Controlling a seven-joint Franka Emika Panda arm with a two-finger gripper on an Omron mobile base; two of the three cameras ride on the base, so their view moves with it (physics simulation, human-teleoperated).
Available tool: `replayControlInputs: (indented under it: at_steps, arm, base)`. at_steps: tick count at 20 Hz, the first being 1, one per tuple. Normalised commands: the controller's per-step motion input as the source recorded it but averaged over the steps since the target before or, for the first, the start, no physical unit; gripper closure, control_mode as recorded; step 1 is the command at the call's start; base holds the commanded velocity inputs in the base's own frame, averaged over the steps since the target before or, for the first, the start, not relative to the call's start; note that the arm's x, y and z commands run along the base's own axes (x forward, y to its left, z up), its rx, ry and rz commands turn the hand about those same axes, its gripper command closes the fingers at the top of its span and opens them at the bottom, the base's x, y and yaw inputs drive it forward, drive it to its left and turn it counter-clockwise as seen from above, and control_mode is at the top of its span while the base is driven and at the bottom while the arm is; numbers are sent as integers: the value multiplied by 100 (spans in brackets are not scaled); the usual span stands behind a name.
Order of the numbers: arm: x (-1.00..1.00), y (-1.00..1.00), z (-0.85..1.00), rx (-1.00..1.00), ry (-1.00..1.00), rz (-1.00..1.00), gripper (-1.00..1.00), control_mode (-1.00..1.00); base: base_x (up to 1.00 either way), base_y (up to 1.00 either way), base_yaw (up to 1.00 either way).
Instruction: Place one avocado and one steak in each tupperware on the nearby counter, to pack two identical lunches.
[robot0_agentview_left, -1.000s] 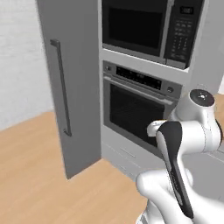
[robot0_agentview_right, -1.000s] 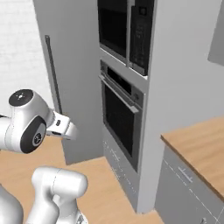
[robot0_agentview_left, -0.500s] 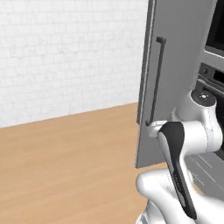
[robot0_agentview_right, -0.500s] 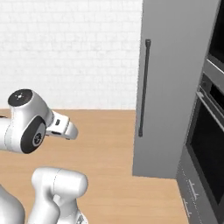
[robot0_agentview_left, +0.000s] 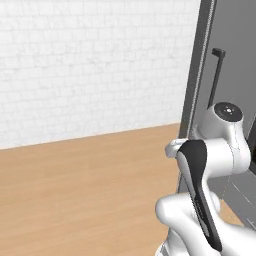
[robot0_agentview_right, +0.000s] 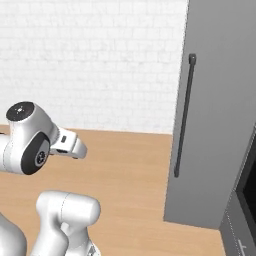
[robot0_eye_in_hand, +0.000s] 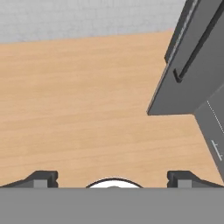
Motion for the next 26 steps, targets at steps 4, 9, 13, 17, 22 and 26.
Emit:
replayControlInputs:
  at_steps: [4,9,13,17,22,26]
  arm:
    - [0,0,0,0,0,0,-100,100]
    - [0,0,0,0,0,0,-100,100]
    - [0,0,0,0,0,0,-100,100]
    - [0,0,0,0,0,0,-100,100]
    - [0,0,0,0,0,0,-100,100]
    - [0,0,0,0,0,0,-100,100]
  base:
    - [100,50,0]
    - [100,41,0]
    - [100,16,5]
    - [100,-12,14]
    - [100,-11,12]
    - [84,70,-36]
